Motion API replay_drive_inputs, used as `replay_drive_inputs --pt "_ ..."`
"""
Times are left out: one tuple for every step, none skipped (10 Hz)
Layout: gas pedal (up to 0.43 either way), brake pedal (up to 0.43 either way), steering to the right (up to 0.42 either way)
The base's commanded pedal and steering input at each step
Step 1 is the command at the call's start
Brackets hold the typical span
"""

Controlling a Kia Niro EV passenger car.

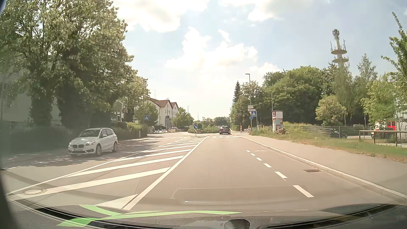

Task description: Follow the waypoints while adhering to traffic rules and regulations

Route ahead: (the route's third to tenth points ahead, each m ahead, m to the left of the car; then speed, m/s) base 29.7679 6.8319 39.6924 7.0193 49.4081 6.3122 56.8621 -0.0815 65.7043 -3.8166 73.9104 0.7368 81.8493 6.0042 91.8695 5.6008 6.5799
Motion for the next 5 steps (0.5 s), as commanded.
replay_drive_inputs --pt "0.110 0.000 -0.003" --pt "0.110 0.000 -0.004" --pt "0.110 0.000 -0.004" --pt "0.110 0.000 -0.005" --pt "0.110 0.000 -0.005"
